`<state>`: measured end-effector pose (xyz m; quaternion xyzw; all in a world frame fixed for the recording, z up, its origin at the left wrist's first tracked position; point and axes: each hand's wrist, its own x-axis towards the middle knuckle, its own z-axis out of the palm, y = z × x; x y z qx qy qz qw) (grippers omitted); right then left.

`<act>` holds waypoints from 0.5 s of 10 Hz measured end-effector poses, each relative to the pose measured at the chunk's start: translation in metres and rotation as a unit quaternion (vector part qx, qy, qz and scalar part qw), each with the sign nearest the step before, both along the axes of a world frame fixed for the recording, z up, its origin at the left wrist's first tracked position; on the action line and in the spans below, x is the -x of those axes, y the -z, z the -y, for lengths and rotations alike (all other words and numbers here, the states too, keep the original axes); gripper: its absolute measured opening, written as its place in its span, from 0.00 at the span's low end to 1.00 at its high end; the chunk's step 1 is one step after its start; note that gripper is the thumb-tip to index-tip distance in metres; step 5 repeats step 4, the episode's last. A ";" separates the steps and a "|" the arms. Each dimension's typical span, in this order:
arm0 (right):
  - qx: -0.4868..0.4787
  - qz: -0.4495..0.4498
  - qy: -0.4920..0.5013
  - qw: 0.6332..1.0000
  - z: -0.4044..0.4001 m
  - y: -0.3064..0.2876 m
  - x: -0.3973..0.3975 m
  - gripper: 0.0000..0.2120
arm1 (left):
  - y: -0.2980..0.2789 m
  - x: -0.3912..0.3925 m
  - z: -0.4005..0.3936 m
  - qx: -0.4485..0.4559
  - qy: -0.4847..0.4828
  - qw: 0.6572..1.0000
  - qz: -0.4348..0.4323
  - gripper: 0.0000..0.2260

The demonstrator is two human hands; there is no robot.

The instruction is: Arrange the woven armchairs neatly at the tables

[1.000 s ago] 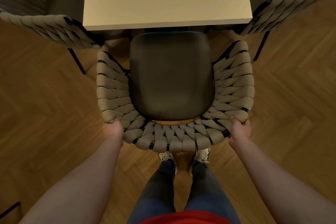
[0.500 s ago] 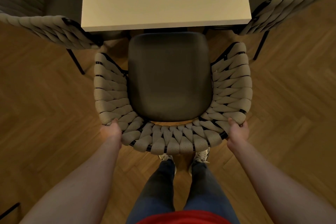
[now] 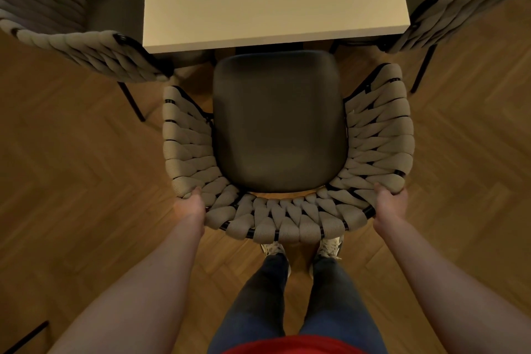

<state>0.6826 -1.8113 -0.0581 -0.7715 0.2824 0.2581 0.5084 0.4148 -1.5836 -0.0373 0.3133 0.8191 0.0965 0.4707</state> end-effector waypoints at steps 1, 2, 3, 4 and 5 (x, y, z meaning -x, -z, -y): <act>0.137 0.101 -0.083 0.982 -0.008 -0.018 0.008 0.33 | -0.003 0.003 0.002 0.009 0.021 1.000 0.018 0.21; 0.146 0.248 -0.193 0.938 -0.018 -0.042 0.017 0.30 | -0.008 0.008 0.006 -0.017 0.092 0.995 -0.023 0.22; 0.064 0.250 -0.350 0.900 -0.031 -0.051 0.027 0.21 | -0.019 0.020 0.016 -0.079 0.181 0.976 -0.088 0.23; 0.021 0.190 -0.507 0.840 -0.048 -0.048 0.037 0.18 | -0.035 0.031 0.024 -0.151 0.283 0.939 -0.124 0.19; 0.021 0.190 -0.507 0.840 -0.048 -0.048 0.037 0.18 | -0.035 0.031 0.024 -0.151 0.283 0.939 -0.124 0.19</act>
